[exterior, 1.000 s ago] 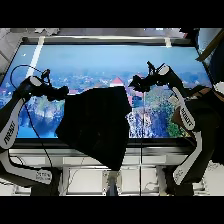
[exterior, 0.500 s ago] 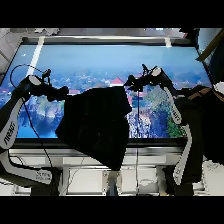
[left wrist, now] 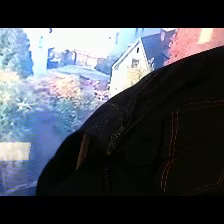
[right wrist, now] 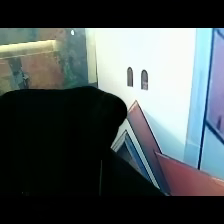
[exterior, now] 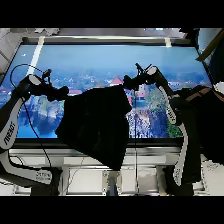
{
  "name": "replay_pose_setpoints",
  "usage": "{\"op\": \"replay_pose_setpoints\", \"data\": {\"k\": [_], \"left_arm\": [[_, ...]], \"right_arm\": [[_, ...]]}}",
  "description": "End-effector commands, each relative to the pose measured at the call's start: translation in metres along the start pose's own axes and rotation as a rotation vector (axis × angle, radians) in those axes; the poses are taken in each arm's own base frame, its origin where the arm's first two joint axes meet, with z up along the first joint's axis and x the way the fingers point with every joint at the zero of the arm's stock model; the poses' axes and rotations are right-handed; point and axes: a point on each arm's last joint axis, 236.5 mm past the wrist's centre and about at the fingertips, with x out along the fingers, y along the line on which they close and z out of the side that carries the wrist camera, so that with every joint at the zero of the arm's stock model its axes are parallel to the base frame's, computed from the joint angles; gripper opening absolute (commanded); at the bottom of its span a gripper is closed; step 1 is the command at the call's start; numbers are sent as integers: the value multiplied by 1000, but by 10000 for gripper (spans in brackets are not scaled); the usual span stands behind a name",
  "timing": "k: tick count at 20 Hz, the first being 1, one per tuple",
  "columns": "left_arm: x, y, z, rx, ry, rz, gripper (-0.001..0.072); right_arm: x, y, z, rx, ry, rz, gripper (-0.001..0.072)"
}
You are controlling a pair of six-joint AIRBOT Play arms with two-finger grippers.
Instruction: Fold the clothes and pants, and hang the long-sleeved shirts on hangers.
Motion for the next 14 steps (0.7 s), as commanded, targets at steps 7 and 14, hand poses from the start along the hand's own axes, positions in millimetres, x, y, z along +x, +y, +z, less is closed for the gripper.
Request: {"op": "replay_pose_setpoints", "data": {"k": [7,14], "left_arm": [[-71,-83,84,68,-342,-215,27],[-81,-66,55,216,-253,-80,27]], "right_arm": [[-158,44,106,-100,-450,40,9],[-147,72,-1,-479,-66,-75,7]]}}
